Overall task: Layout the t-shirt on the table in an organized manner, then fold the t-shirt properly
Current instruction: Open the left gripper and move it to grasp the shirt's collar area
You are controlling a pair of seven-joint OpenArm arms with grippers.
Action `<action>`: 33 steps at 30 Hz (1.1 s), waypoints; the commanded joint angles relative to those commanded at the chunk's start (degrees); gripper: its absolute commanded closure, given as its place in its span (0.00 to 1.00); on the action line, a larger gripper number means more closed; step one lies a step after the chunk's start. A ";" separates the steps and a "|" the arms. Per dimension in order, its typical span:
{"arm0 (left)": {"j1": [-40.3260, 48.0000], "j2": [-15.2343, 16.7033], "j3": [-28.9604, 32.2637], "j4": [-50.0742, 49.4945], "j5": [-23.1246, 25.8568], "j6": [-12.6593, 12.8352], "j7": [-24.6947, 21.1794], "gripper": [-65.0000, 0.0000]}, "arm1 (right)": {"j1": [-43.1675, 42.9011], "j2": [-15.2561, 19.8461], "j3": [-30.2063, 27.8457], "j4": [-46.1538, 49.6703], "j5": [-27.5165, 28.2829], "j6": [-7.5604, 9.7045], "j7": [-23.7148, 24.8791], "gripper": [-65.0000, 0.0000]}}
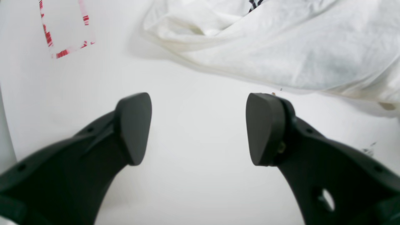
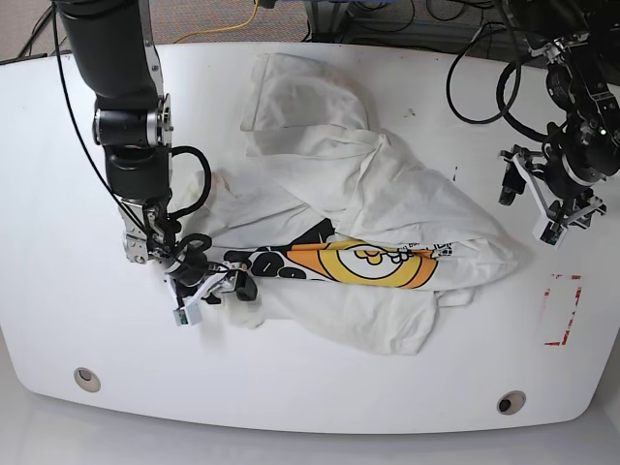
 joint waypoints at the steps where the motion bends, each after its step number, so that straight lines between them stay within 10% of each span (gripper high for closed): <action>1: 0.35 0.09 0.09 0.00 -0.09 0.00 0.00 0.32 | -0.26 0.00 0.00 1.05 0.00 -0.09 -0.62 0.53; 9: 4.84 5.80 4.22 -0.09 -5.10 0.00 0.09 0.32 | -1.85 0.26 0.00 6.68 0.09 0.00 -4.57 0.97; 23: 4.13 16.70 8.70 -0.35 -1.93 0.00 -0.26 0.32 | -3.78 0.62 0.00 6.86 0.09 0.35 -5.01 0.99; 33: 1.67 18.02 18.02 -0.44 -1.23 0.00 -0.35 0.32 | -3.96 0.53 0.00 6.86 0.09 0.35 -5.01 0.99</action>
